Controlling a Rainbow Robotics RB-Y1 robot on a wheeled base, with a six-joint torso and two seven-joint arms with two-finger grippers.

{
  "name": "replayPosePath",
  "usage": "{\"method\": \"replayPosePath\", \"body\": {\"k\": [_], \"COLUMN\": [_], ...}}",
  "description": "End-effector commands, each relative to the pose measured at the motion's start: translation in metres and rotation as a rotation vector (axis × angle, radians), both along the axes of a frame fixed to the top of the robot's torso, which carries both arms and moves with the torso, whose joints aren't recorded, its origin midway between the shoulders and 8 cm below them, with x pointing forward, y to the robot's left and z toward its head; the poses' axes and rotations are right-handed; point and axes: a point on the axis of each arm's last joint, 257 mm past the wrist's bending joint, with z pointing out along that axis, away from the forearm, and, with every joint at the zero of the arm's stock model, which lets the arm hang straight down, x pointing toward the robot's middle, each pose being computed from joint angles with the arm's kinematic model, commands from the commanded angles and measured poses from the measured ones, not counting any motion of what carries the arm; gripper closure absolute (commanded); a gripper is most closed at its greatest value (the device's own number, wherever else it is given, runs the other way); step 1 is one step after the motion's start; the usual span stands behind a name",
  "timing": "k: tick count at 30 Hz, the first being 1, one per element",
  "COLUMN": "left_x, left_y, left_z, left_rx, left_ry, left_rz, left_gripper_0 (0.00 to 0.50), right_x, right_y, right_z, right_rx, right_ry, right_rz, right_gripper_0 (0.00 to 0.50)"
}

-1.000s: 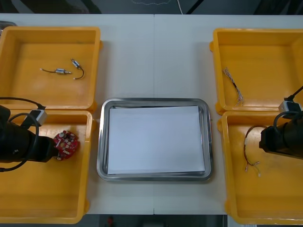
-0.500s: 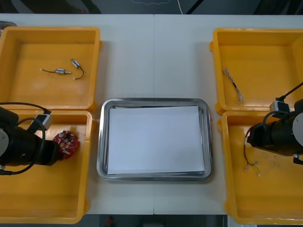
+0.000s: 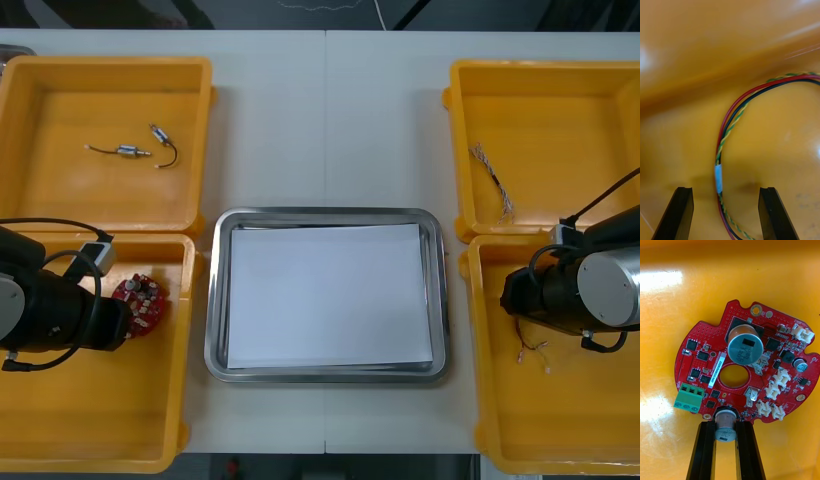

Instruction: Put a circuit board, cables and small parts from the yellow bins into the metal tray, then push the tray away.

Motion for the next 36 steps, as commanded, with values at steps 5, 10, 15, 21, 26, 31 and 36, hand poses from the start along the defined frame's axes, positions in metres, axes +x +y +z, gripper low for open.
{"method": "replayPosePath", "body": {"k": [5, 10, 15, 21, 26, 31, 36], "left_x": [-0.008, -0.009, -0.016, -0.023, -0.029, -0.035, -0.038], "left_y": [0.004, 0.012, 0.018, 0.021, 0.015, 0.012, 0.006], "left_z": [-0.007, 0.011, 0.033, 0.058, 0.086, 0.111, 0.125], "left_rx": [0.023, 0.039, 0.066, 0.092, 0.124, 0.166, 0.18], "left_ry": [0.007, 0.001, 0.006, -0.006, -0.043, -0.066, -0.058], "left_rz": [-0.034, -0.031, -0.034, -0.046, -0.078, -0.11, -0.147], "left_gripper_0": [0.5, 0.5, 0.499, 0.5, 0.5, 0.5, 0.5], "right_x": [-0.009, -0.009, -0.01, -0.013, -0.013, -0.012, -0.01], "right_y": [0.008, 0.009, 0.011, 0.013, 0.014, 0.014, 0.006], "right_z": [-0.013, -0.017, -0.02, -0.024, -0.024, -0.023, 0.0], "right_rx": [0.004, 0.007, 0.011, 0.018, 0.024, 0.027, 0.02], "right_ry": [0.006, -0.006, -0.005, -0.006, -0.008, -0.009, -0.042], "right_rz": [-0.009, -0.009, -0.006, -0.007, -0.004, -0.006, -0.013], "right_gripper_0": [0.0, 0.0, 0.0, 0.0, 0.5, 0.5, 0.5]}}
